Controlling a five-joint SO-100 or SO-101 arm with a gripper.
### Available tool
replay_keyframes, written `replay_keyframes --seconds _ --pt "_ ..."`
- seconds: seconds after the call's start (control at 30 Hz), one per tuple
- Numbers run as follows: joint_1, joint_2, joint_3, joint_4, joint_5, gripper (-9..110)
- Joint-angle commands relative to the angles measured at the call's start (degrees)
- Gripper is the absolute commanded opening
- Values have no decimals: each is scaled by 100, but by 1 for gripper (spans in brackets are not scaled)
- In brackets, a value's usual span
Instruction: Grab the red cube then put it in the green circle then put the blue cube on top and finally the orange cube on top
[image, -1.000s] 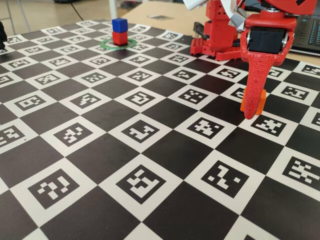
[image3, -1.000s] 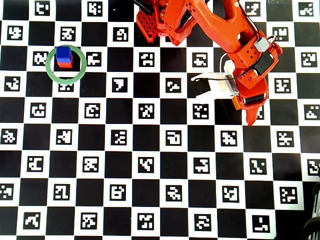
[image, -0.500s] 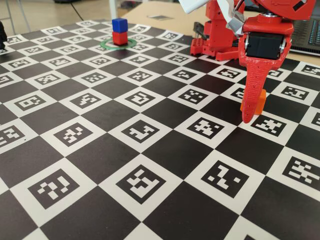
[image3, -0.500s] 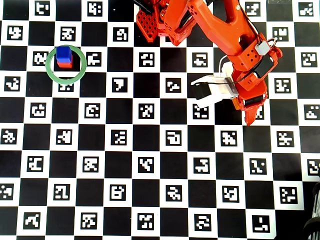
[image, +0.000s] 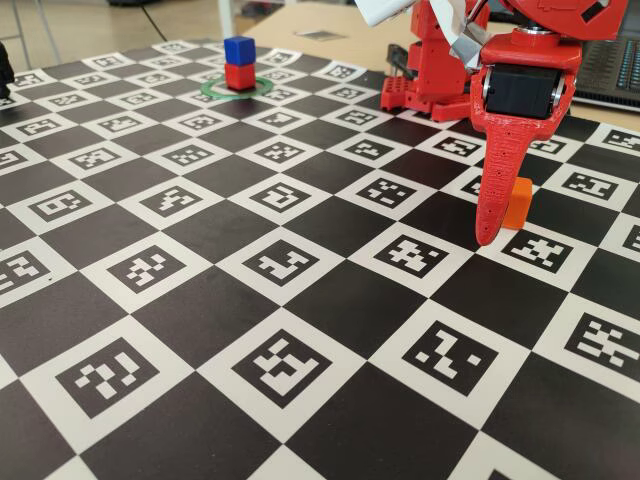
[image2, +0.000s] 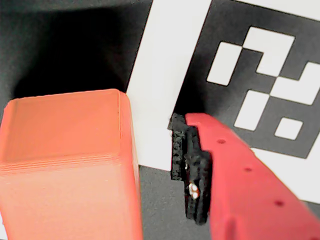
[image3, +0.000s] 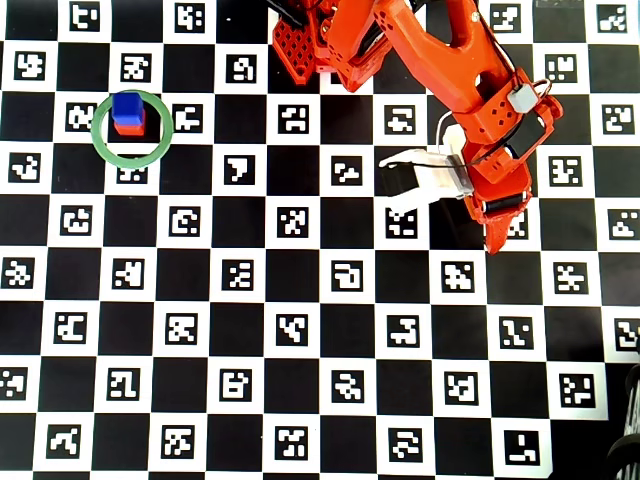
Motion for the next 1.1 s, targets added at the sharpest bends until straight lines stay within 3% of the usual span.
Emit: replay_keyframes --seconds 0.0,0.43,0.5,0.63,0.67,1.07 --pt "-9 158 -519 26 35 44" --pt "-26 123 -606 26 167 39" --pt "-26 114 -606 26 132 31" --pt "62 88 -642 44 352 1" --pt "70 70 -677 97 352 0" --pt "105 308 -1116 879 202 -2"
